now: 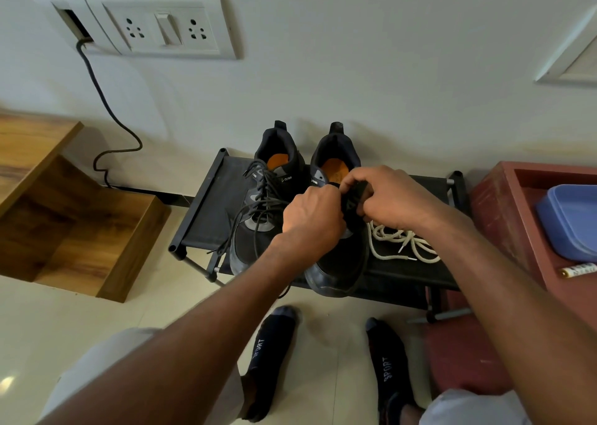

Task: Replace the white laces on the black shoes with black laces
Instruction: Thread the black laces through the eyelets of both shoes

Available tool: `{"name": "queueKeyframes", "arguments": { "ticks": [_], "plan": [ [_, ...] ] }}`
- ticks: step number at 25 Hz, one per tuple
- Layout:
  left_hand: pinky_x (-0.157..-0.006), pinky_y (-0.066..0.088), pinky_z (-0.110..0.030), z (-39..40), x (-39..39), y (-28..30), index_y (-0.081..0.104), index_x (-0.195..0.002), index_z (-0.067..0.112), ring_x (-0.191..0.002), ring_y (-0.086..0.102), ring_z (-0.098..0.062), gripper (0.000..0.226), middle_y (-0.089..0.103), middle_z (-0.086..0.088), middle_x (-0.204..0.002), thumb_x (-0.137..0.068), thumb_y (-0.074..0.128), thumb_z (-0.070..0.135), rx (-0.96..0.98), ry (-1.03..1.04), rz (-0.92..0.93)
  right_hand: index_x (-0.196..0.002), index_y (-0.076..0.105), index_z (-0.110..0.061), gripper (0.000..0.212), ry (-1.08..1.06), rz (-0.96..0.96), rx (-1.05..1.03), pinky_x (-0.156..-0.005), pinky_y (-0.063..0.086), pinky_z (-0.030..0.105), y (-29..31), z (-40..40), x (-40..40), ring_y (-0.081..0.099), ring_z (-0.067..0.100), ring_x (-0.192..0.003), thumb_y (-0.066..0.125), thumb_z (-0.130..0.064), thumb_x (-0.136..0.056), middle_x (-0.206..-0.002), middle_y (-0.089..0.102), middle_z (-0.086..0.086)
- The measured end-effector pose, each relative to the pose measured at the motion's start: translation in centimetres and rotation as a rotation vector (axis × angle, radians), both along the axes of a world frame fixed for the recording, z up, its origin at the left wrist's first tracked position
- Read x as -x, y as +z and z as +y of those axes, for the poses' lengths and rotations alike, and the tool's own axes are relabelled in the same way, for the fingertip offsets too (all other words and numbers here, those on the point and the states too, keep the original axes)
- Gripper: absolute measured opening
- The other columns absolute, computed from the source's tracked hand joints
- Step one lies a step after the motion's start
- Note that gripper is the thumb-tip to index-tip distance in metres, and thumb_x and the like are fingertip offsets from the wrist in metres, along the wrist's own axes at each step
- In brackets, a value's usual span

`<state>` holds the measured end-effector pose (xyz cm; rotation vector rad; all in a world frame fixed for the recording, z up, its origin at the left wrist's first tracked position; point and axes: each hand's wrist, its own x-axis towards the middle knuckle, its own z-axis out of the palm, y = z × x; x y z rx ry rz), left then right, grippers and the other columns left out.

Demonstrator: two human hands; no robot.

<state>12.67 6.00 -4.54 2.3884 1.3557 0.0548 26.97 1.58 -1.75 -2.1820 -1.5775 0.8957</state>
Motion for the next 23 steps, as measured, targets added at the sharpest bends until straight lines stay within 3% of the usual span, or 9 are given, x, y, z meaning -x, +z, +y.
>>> {"name": "queueKeyframes", "arguments": {
  "ticks": [3, 6, 8, 10, 12, 15, 19, 21, 23],
  "plan": [
    [-0.063, 0.049, -0.034, 0.1, 0.2, -0.4, 0.067, -0.097, 0.014, -0.082, 0.062, -0.025, 0.007, 0.062, -0.002, -0.087, -0.097, 0.06, 0.014, 0.091, 0.028, -0.108, -0.123, 0.055, -0.026, 0.046, -0.073, 0.054, 0.051, -0.079, 0.064, 0.048, -0.4, 0.0, -0.6, 0.074, 0.024, -0.085, 0.063, 0.004, -0.089, -0.104, 0.071, 0.007],
    [-0.057, 0.038, -0.026, 0.7, 0.7, -0.1, 0.072, -0.105, 0.02, -0.08, 0.059, -0.018, 0.019, 0.065, -0.001, -0.092, -0.099, 0.056, 0.012, 0.157, -0.055, -0.1, -0.097, 0.074, -0.018, 0.012, -0.077, 0.008, 0.076, -0.082, 0.064, 0.044, -0.2, 0.0, -0.4, 0.076, 0.019, -0.078, 0.082, -0.015, -0.089, -0.087, 0.077, 0.004],
    [-0.057, 0.037, -0.026, 1.1, 1.0, 0.1, 0.073, -0.114, 0.022, -0.079, 0.059, -0.017, 0.025, 0.066, -0.001, -0.094, -0.099, 0.055, 0.012, 0.138, -0.14, -0.058, -0.084, 0.078, -0.017, 0.011, -0.047, -0.082, 0.071, -0.081, 0.064, 0.042, -0.2, -0.2, 0.3, 0.076, 0.02, -0.075, 0.087, -0.025, -0.084, -0.08, 0.076, 0.003],
    [-0.06, 0.042, -0.029, 1.6, 1.4, 0.3, 0.074, -0.114, 0.024, -0.082, 0.062, -0.02, 0.024, 0.067, 0.0, -0.093, -0.1, 0.057, 0.015, 0.129, -0.175, -0.052, -0.085, 0.08, -0.016, 0.014, -0.058, -0.119, 0.045, -0.079, 0.064, 0.041, -0.4, -0.2, 1.0, 0.075, 0.021, -0.074, 0.089, -0.026, -0.082, -0.078, 0.076, 0.003],
    [-0.072, 0.051, -0.038, 2.1, 1.7, 0.7, 0.075, -0.114, 0.028, -0.09, 0.065, -0.025, 0.021, 0.069, 0.0, -0.096, -0.101, 0.06, 0.025, 0.068, -0.208, -0.029, -0.088, 0.08, -0.018, 0.009, -0.085, -0.109, 0.045, -0.081, 0.064, 0.042, -0.6, -0.1, 1.1, 0.075, 0.022, -0.077, 0.087, -0.023, -0.084, -0.082, 0.076, 0.003],
    [-0.085, 0.042, -0.044, 2.5, 2.1, 1.1, 0.072, -0.122, 0.033, -0.109, 0.056, -0.028, 0.023, 0.06, -0.002, -0.114, -0.103, 0.06, 0.035, -0.145, -0.274, 0.061, -0.093, 0.075, -0.012, 0.008, -0.063, -0.118, 0.105, -0.079, 0.062, 0.042, -0.4, -0.1, 1.3, 0.073, 0.025, -0.079, 0.075, -0.021, -0.094, -0.084, 0.074, 0.007],
    [-0.086, 0.046, -0.043, 3.3, 3.0, 1.5, 0.071, -0.123, 0.035, -0.106, 0.054, -0.029, 0.027, 0.051, -0.002, -0.114, -0.103, 0.058, 0.023, -0.136, -0.259, 0.03, -0.1, 0.065, -0.008, 0.014, -0.115, -0.088, 0.169, -0.072, 0.063, 0.044, -0.2, 0.0, 1.3, 0.074, 0.033, -0.082, 0.053, -0.014, -0.102, -0.085, 0.072, 0.013],
    [-0.078, 0.045, -0.039, 3.9, 3.3, 1.7, 0.074, -0.112, 0.033, -0.099, 0.055, -0.028, 0.03, 0.051, 0.002, -0.109, -0.099, 0.058, 0.011, -0.089, -0.251, 0.005, -0.093, 0.063, -0.009, 0.02, -0.349, 0.014, -0.105, -0.078, 0.064, 0.051, 0.7, 0.3, 0.3, 0.074, 0.036, -0.084, 0.045, -0.009, -0.101, -0.089, 0.073, 0.016],
    [-0.075, 0.045, -0.039, 4.1, 3.4, 1.8, 0.074, -0.106, 0.033, -0.094, 0.056, -0.025, 0.03, 0.054, 0.004, -0.103, -0.098, 0.058, 0.008, -0.053, -0.255, 0.001, -0.086, 0.057, -0.015, 0.025, -0.669, 0.495, -0.51, -0.082, 0.062, 0.047, 3.0, 0.5, -0.9, 0.076, 0.035, -0.089, 0.038, -0.003, -0.098, -0.094, 0.075, 0.016]
  ]
}}
